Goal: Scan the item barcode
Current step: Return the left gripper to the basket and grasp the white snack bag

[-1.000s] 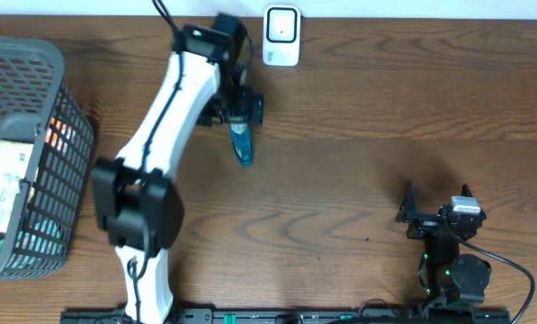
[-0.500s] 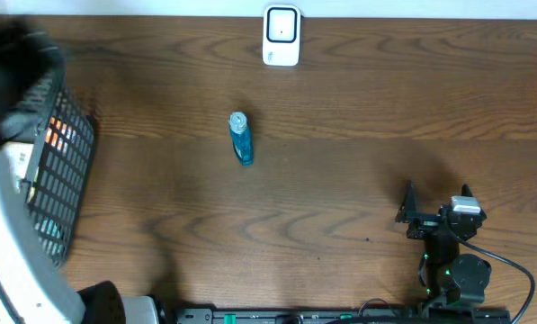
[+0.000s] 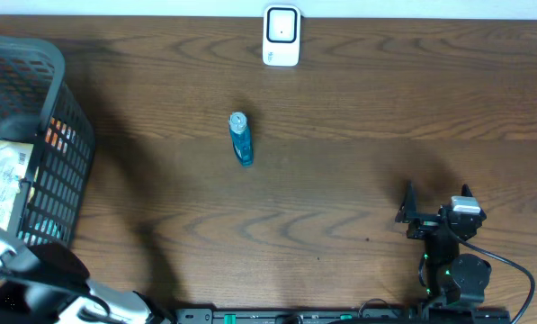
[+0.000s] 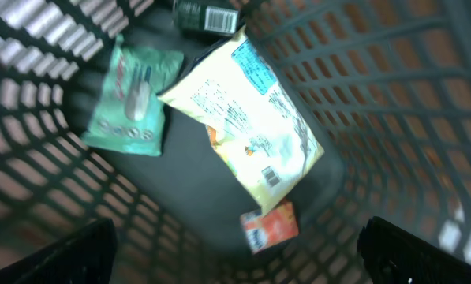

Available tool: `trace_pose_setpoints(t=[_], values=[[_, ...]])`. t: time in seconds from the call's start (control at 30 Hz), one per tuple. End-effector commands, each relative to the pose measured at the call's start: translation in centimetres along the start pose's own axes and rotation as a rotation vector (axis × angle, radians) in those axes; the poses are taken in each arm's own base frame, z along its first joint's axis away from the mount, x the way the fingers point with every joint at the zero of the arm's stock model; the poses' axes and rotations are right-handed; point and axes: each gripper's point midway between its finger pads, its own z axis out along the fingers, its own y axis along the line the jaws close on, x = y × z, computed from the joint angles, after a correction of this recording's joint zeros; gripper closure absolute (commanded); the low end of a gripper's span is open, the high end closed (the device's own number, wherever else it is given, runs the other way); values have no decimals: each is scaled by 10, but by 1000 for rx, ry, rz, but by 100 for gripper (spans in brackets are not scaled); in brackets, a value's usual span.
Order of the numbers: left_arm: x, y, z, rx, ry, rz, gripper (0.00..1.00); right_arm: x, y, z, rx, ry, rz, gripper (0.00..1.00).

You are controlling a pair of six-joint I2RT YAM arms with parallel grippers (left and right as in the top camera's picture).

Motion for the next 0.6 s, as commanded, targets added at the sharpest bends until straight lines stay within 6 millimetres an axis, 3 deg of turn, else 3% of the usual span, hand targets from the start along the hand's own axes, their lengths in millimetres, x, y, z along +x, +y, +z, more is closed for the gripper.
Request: trace_pose_setpoints(t=[0.0,0.17,0.57], values=[[8,-8,37,-71,-11,-155,2,1,-1,0,4,4,7,1],[23,-20,104,-174,-19,-141,2,1,-1,0,4,4,7,1],[40,-4,183,-354,-38,-122,2,1,-1,0,4,4,7,1]])
